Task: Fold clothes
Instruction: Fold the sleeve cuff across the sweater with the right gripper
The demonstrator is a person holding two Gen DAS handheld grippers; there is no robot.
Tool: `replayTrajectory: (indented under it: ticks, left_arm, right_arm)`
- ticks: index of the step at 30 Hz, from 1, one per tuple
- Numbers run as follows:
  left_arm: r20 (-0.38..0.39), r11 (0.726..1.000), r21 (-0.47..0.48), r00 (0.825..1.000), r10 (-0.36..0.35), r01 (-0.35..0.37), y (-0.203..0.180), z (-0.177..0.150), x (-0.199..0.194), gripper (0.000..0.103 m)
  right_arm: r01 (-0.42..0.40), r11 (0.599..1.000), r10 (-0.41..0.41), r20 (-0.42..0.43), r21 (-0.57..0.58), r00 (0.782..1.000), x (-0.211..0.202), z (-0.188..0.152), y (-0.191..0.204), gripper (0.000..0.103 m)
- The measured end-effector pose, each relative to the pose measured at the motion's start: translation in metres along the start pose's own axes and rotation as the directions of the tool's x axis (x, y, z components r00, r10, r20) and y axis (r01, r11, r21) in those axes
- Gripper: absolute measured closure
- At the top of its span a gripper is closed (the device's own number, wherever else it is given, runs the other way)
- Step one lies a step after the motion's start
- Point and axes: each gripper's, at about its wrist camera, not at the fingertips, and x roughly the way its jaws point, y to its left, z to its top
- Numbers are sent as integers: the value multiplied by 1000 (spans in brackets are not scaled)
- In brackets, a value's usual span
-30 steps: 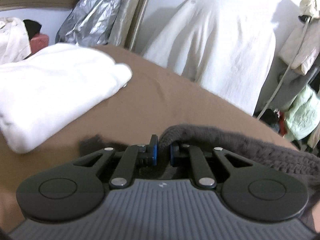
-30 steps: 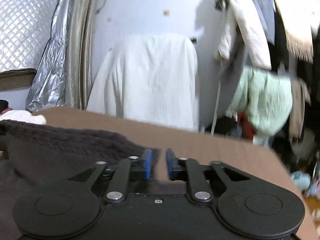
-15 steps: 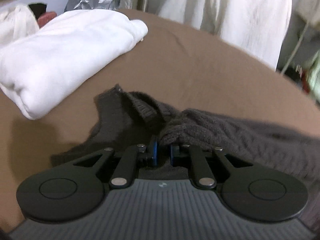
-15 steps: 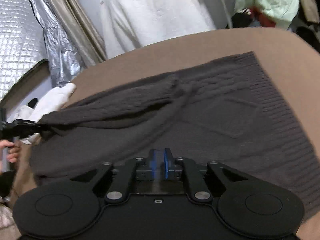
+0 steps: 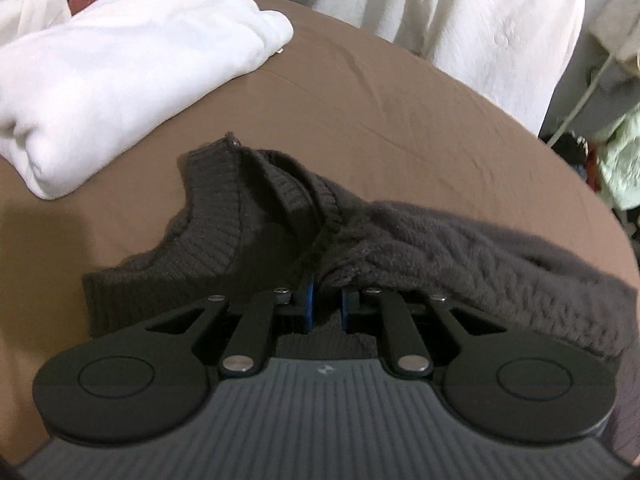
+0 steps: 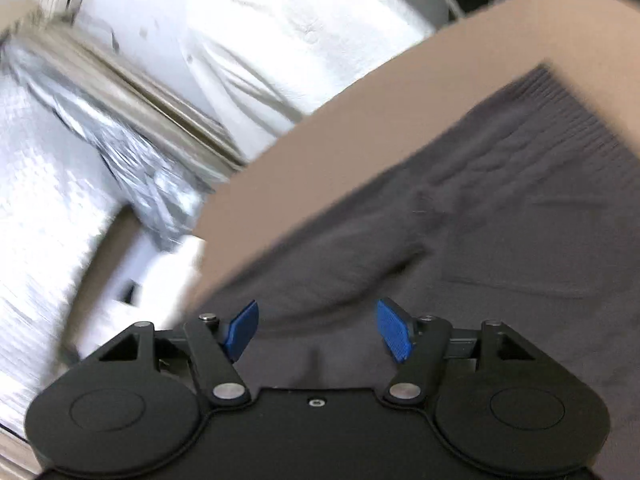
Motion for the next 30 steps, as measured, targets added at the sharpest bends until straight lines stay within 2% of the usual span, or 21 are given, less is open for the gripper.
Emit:
replayTrajectory:
  ticks: [2, 3, 4, 5, 6, 7, 8, 10, 11, 13, 14, 17, 19, 20, 22, 23, 25, 26, 27, 29, 30]
  left_arm:
    - [4, 1000, -5, 1000, 0, 0, 0, 0, -1, 91]
    - [5, 1000, -12, 1000, -3, 3, 1, 0, 0, 91]
    - [8, 1000, -19, 1000, -7, 7, 3, 0, 0, 91]
    - [12, 1000, -26, 1000, -11, 12, 5, 0, 1, 91]
    - [16, 999, -32, 1000, -16, 16, 8, 0, 1, 91]
    - [21, 999, -39, 1000, -20, 21, 10, -1, 0, 91]
    - [25, 999, -38, 999, -23, 24, 12, -1, 1, 91]
    - [33, 999, -24, 999, -28, 29, 14, 1, 4, 91]
    - [40, 999, -10, 999, -32, 32, 13, 3, 5, 92]
    - [95, 999, 30, 994, -47, 44, 12, 11, 4, 94]
    - [121, 998, 32, 990, -66, 63, 13, 14, 1, 94]
    - [178, 986, -24, 971, -157, 164, 18, 24, -16, 93]
    - [187, 975, -49, 961, -206, 218, 20, 27, -25, 92]
    - [130, 976, -35, 969, -208, 214, 17, 24, -22, 91]
    - [1, 988, 44, 989, -150, 150, 6, 10, -11, 84]
    - [-44, 990, 85, 993, -106, 110, 1, 4, -5, 80]
    - [-112, 986, 163, 994, -20, 38, -8, -8, 6, 60]
    - [-114, 984, 176, 994, 2, 18, -11, -8, 8, 59]
    - [-107, 985, 172, 994, 12, 7, -13, -7, 8, 57]
    - [-97, 992, 124, 995, -5, 17, -10, -2, 5, 52]
    - [-89, 995, 96, 996, -17, 25, -6, 0, 2, 50]
  right_arm:
    - [-58, 995, 60, -32, 81, 998, 23, 7, -2, 29]
    - [-24, 996, 29, -53, 81, 998, 37, 8, 0, 26]
    - [68, 997, -65, -66, 47, 996, 51, 7, 4, 25]
    - [170, 985, -169, -60, 4, 984, 64, 6, 8, 25]
    - [222, 975, -223, -37, -16, 974, 76, 6, 7, 25]
    - [229, 973, -229, -17, -10, 973, 84, 7, 5, 25]
    - [227, 974, -227, 5, -2, 974, 89, 8, 3, 32]
    - [220, 975, -217, 57, -41, 975, 93, 10, 9, 91]
    - [214, 974, -207, 78, -80, 975, 94, 11, 14, 91]
    - [191, 955, -146, 203, -226, 968, 76, 10, 39, 92]
    - [172, 941, -96, 257, -292, 962, 62, 10, 51, 93]
    - [79, 922, 64, 351, -380, 934, 2, 1, 73, 93]
    - [145, 886, 11, 333, -440, 943, -26, -20, 78, 93]
    - [177, 874, -44, 289, -453, 956, -31, -33, 73, 93]
    - [224, 861, -170, 155, -456, 973, -26, -62, 52, 90]
    - [240, 856, -219, 99, -458, 971, -23, -76, 40, 89]
    - [258, 848, -308, -34, -462, 951, -9, -107, 19, 84]
    - [268, 848, -337, -75, -457, 938, -4, -117, 12, 83]
    - [264, 849, -339, -88, -459, 937, -1, -121, 9, 82]
    - [244, 849, -318, -86, -468, 944, -4, -114, 15, 68]
    - [232, 853, -303, -80, -468, 950, -9, -107, 17, 57]
